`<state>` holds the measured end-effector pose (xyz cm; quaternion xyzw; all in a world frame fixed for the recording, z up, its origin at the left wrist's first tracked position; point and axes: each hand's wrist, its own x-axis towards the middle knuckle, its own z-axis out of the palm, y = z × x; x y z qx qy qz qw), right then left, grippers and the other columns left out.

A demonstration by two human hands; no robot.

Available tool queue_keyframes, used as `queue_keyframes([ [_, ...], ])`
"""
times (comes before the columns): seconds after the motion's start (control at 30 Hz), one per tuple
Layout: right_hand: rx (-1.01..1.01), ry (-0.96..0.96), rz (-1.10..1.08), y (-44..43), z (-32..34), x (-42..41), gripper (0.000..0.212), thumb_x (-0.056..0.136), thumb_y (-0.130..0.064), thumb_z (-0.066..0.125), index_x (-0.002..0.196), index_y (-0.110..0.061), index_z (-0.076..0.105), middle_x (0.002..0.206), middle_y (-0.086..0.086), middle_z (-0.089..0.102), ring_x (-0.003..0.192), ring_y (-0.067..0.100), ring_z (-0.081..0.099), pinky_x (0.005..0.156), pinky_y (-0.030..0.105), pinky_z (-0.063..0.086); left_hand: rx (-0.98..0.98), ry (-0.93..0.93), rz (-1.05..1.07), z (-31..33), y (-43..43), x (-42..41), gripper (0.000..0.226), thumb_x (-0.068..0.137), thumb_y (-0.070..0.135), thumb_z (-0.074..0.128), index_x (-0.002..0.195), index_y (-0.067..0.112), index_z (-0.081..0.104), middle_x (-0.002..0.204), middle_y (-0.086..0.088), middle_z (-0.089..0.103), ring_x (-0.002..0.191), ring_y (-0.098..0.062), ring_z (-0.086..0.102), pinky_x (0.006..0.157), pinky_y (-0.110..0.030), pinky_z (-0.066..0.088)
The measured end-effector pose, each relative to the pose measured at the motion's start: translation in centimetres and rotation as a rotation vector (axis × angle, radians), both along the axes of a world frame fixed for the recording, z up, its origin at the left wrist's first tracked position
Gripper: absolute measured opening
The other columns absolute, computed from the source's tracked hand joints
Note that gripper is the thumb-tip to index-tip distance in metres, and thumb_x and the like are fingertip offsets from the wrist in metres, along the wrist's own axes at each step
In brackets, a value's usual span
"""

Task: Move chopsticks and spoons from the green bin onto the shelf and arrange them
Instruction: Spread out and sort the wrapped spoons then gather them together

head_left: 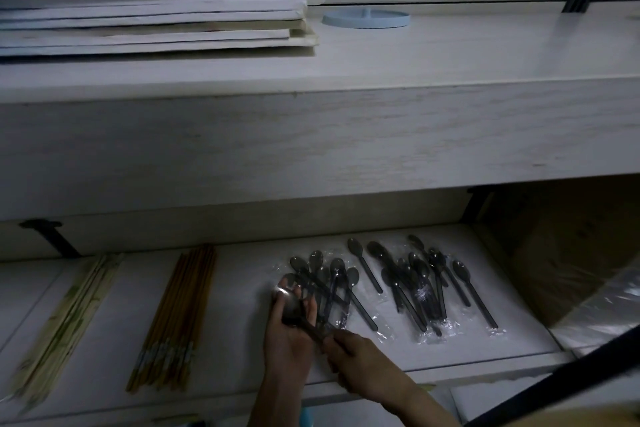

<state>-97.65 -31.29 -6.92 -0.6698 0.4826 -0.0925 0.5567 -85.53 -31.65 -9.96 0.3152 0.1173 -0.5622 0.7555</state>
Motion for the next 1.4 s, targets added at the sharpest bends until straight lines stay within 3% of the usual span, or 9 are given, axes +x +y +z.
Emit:
queue_keyframes([
  [0.1,0.21,-0.131,-0.067,-0.1,0.4,-0.4,0.026,0.099,-0.025,0.038,0.08,-0.016,0.053,0.066,0.0,0.045,0.046,0.007,0.041,0.044,0.015,0.034,-0.019,0.043,0.006,1.0,-0.1,-0.1,0.028,0.097,0.031,0.041,0.093,0.009,0.059,0.088,-0.009,0.058,0.082,-0.015,0.054,0.074,-0.03,0.045],
  [0.27,0.432,-0.315,-0.115,-0.5,0.7,-0.6,0.031,0.102,-0.022,0.033,0.087,-0.011,0.057,0.06,0.0,0.043,0.041,0.006,0.035,0.042,0.014,0.027,-0.025,0.013,-0.025,0.5,0.1,-0.4,0.04,0.102,0.012,0.028,0.096,0.009,0.067,0.11,-0.013,0.061,0.103,-0.023,0.056,0.079,-0.036,0.059],
  [0.43,0.294,-0.238,-0.084,-0.5,0.6,-1.0,0.032,0.101,-0.023,0.034,0.085,-0.013,0.059,0.057,-0.003,0.047,0.042,0.006,0.039,0.045,0.015,0.032,-0.026,0.001,-0.084,1.0,0.2,-0.7,0.034,0.101,0.03,0.029,0.114,0.009,0.052,0.114,-0.011,0.056,0.098,-0.023,0.055,0.104,-0.037,0.032],
  [0.67,-0.129,0.009,0.024,-0.3,1.5,-1.5,0.042,0.1,-0.025,0.038,0.059,-0.024,0.045,0.041,-0.012,0.053,0.038,-0.001,0.044,0.048,0.008,0.033,0.005,-0.033,0.018,0.4,-0.8,-0.6,0.028,0.099,0.027,0.038,0.103,0.007,0.057,0.097,-0.009,0.058,0.085,-0.017,0.053,0.074,-0.028,0.043],
  [0.87,-0.078,0.035,0.055,-0.7,2.2,-1.8,0.04,0.101,-0.027,0.035,0.062,-0.026,0.043,0.048,-0.01,0.048,0.036,-0.003,0.041,0.045,0.007,0.031,0.015,-0.163,-0.03,-0.2,-1.0,-0.6,0.018,0.095,0.03,0.045,0.103,0.015,0.05,0.076,-0.001,0.046,0.062,-0.012,0.04,0.059,-0.022,0.036],
  [1.03,-0.027,0.016,0.056,-0.8,1.6,-2.2,0.03,0.098,-0.033,0.041,0.071,-0.028,0.054,0.058,-0.008,0.046,0.039,-0.003,0.039,0.047,0.007,0.031,0.021,-0.292,0.046,0.9,-0.7,-1.4,0.021,0.099,0.017,0.037,0.115,0.01,0.049,0.097,-0.01,0.055,0.086,-0.019,0.055,0.073,-0.031,0.051],
  [1.13,-0.071,0.02,0.066,-0.6,1.3,-2.1,0.029,0.098,-0.029,0.042,0.072,-0.026,0.055,0.056,-0.008,0.047,0.038,-0.003,0.043,0.048,0.007,0.032,0.043,-0.352,0.031,1.4,-0.6,-1.7,0.022,0.1,0.016,0.035,0.116,0.009,0.05,0.105,-0.016,0.058,0.088,-0.024,0.061,0.068,-0.028,0.06],
  [1.3,0.094,-0.078,-0.005,-0.5,1.5,-2.2,0.031,0.099,-0.027,0.039,0.075,-0.019,0.057,0.054,-0.005,0.043,0.038,0.001,0.034,0.043,0.013,0.028,0.075,-0.165,-0.015,1.5,-0.6,-1.5,0.037,0.099,0.022,0.042,0.129,0.002,0.048,0.125,-0.021,0.056,0.089,-0.027,0.063,0.068,-0.027,0.058],
  [1.4,0.213,-0.154,-0.042,-0.8,1.8,-2.3,0.033,0.1,-0.028,0.038,0.077,-0.017,0.059,0.053,-0.006,0.041,0.041,0.003,0.033,0.044,0.014,0.028,0.094,-0.036,-0.009,1.2,-0.9,-1.3,0.034,0.098,0.025,0.041,0.119,0.0,0.053,0.132,-0.02,0.05,0.091,-0.022,0.058,0.068,-0.025,0.058],
])
